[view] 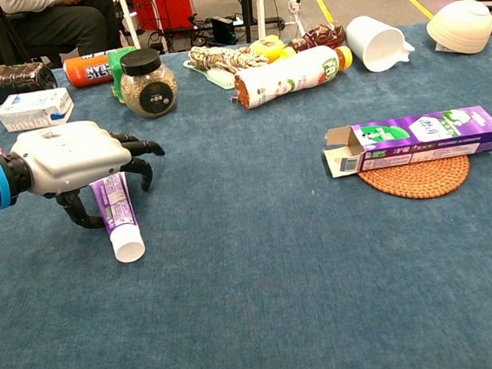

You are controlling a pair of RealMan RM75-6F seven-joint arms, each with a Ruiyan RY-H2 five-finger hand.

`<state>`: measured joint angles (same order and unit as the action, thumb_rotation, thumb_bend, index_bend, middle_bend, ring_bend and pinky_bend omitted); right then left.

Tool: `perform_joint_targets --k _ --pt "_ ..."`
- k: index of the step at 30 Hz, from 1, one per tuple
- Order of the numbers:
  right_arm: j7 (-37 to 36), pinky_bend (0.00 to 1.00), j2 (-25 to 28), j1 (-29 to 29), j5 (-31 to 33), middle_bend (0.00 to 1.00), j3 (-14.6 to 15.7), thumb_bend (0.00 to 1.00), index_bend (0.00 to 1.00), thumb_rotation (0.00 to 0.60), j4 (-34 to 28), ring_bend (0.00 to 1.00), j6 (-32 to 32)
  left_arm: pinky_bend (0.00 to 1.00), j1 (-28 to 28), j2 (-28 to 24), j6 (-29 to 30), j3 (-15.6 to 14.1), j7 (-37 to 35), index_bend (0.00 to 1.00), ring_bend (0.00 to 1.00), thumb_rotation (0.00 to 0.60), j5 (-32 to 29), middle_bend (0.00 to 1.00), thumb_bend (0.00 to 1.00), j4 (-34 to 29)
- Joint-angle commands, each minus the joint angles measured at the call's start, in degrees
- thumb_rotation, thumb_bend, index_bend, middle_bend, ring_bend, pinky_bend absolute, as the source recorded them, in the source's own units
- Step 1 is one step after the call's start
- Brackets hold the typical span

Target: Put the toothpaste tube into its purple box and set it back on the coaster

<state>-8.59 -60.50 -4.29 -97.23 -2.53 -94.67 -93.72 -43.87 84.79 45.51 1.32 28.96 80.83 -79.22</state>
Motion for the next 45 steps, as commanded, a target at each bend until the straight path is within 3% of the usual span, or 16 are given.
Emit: perform_joint_targets --k 1,9,20,26,34,38,45 --pt "-0.08 0.24 0.02 0.02 -0.03 0.12 -0.02 0.01 0.16 0.600 0.00 0.20 -0.07 0.36 0.04 0.19 0.31 -0.30 0.00 0.41 0.22 0.600 0.15 0.19 0.23 0.25" --pt "-0.30 0.24 0.07 -0.01 -0.17 0.12 0.07 0.01 0.16 0.600 -0.02 0.20 -0.02 0.55 0.59 0.34 2.54 -0.52 -0.64 0.57 0.39 0.600 0.79 0.38 0.27 0.68" --pt "0.40 0.24 -0.19 -0.18 -0.42 0.13 0.43 0.01 0.16 0.600 -0.03 0.20 0.67 0.58 2.05 -2.56 5.66 0.08 -3.57 0.60 0.41 0.600 0.24 0.41 0.27 -0.62" --pt "1.85 0.25 -0.91 -1.25 -0.62 0.13 1.01 0.01 0.16 0.600 0.41 0.21 3.36 0.58 3.38 -8.12 8.00 1.55 -6.08 0.60 0.41 0.600 -1.36 0.41 0.27 -5.08" --pt "5.16 0.25 -0.07 -7.39 -0.67 0.13 0.06 0.01 0.16 0.600 -1.67 0.17 12.90 0.58 5.48 -20.06 10.94 3.98 -6.98 0.60 0.41 0.600 -5.13 0.41 0.27 -13.06" --pt "6.57 0.22 0.26 -12.58 0.07 0.11 -0.54 0.00 0.15 0.600 -4.25 0.12 21.45 0.58 6.47 -25.53 10.88 4.95 -6.85 0.60 0.42 0.600 -9.14 0.41 0.27 -16.68" --pt "9.78 0.12 -1.76 -21.42 6.82 0.02 -3.07 0.00 0.06 0.600 -6.24 0.00 36.63 0.58 7.70 -32.35 11.74 6.51 -7.00 0.60 0.42 0.600 -14.16 0.42 0.27 -22.83"
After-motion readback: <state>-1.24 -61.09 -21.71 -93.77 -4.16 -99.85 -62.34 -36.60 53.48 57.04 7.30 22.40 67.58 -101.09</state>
